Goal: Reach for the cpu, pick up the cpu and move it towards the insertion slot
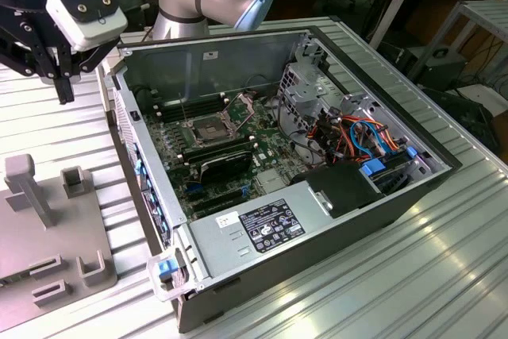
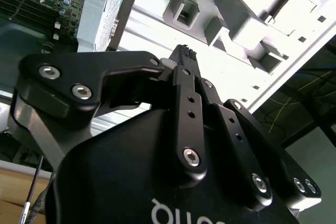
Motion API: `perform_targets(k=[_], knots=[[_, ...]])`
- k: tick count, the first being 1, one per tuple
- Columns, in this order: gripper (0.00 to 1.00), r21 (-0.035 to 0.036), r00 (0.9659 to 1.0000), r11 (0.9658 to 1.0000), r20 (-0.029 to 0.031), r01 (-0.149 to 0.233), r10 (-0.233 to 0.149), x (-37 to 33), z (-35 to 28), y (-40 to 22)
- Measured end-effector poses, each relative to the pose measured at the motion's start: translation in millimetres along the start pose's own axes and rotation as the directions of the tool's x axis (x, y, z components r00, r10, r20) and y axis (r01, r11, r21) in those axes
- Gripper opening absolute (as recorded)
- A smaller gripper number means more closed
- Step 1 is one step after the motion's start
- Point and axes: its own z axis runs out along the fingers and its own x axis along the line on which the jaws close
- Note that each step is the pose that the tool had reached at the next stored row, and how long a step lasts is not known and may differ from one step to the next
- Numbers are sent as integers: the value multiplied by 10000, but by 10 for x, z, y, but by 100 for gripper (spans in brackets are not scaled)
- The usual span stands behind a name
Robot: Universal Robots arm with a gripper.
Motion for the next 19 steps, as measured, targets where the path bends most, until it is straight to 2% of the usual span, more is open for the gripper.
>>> perform_targets(k=[13, 19], knots=[[11, 11, 9999, 10000, -141, -7, 7, 61, 13, -8], [11, 14, 9998, 10000, -181, -8, 9, 82, 17, -10]])
